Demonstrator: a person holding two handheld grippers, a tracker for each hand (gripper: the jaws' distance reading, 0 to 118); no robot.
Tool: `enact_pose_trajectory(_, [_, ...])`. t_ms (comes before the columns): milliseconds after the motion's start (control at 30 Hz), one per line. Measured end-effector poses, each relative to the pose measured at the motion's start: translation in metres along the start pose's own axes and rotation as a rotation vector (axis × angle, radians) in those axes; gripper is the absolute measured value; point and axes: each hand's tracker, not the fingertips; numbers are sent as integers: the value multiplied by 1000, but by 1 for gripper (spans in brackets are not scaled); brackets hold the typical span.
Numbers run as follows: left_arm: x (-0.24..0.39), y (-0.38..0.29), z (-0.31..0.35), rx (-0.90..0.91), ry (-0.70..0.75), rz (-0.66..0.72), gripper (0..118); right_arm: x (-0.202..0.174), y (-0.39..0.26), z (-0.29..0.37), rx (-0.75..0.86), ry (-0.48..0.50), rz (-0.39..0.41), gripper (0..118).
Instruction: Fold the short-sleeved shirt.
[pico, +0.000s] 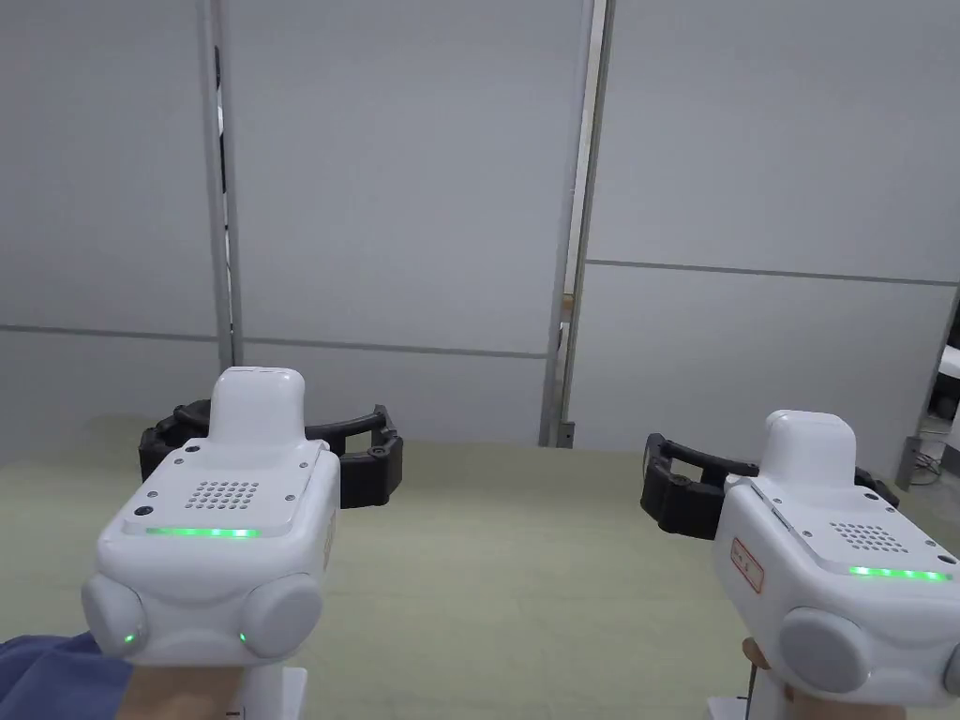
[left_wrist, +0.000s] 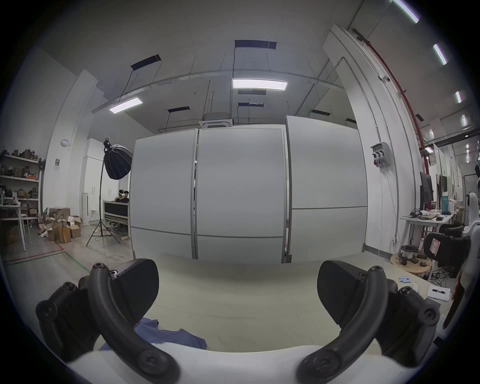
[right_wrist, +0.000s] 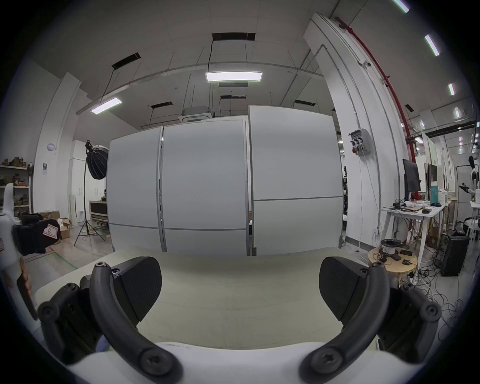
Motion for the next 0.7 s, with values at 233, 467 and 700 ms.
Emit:
enact_pose_trajectory(233, [1,-6,-1,-20,3,9,118,-5,-2,3,-8,13,-1,118])
enact_pose_trajectory(467, [4,-10,-1,-29,-3,1,118,-7,-4,5,-20,29,-1,118])
enact_pose_trajectory(700, [7,-15,-1,-38,-11,3,118,-6,-9,1,-28,39,-7,118])
